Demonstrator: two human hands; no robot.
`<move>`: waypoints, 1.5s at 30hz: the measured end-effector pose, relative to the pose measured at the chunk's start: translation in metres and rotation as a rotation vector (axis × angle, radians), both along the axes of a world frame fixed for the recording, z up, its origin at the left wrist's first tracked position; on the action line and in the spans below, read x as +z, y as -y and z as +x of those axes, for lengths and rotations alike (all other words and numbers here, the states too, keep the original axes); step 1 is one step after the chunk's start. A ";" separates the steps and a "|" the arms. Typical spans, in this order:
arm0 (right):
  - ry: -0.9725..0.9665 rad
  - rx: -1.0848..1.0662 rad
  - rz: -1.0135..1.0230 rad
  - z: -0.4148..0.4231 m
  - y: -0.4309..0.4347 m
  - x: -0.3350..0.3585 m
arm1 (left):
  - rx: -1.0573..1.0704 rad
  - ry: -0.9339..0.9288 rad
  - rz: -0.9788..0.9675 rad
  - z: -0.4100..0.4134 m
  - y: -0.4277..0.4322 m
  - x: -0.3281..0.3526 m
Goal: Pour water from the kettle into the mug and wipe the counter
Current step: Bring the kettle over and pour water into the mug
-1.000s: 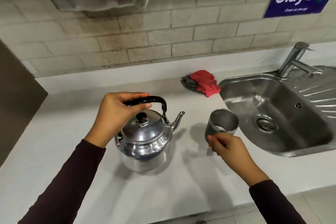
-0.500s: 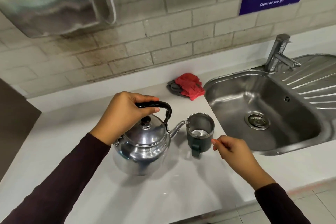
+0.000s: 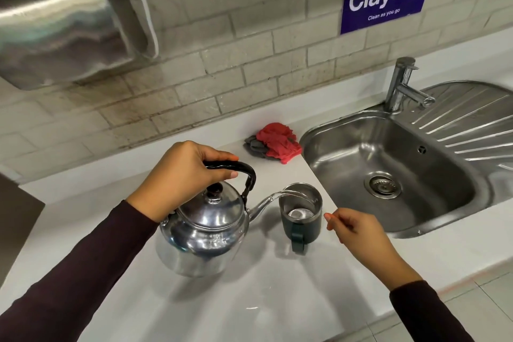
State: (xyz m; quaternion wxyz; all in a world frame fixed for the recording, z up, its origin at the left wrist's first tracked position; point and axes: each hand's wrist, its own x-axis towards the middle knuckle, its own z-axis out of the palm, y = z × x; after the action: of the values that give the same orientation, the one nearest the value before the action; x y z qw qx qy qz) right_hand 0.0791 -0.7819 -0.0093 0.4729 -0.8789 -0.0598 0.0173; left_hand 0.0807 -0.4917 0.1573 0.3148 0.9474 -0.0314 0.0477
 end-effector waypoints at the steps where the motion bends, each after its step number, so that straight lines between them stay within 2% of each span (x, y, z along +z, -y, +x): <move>1: 0.002 -0.001 -0.010 0.000 -0.001 0.001 | -0.005 -0.005 0.014 0.000 -0.001 0.001; 14: 0.022 -0.022 -0.022 0.000 -0.008 0.000 | -0.074 -0.038 0.144 -0.002 -0.012 0.017; 45: 0.026 -0.007 -0.038 0.002 -0.017 -0.001 | -0.013 -0.104 0.234 0.000 -0.012 0.032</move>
State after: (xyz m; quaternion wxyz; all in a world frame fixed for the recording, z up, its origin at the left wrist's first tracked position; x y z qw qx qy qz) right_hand 0.0808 -0.7652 -0.0105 0.4552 -0.8882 -0.0627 0.0052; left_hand 0.0804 -0.4795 0.1889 0.2036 0.9787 -0.0265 -0.0074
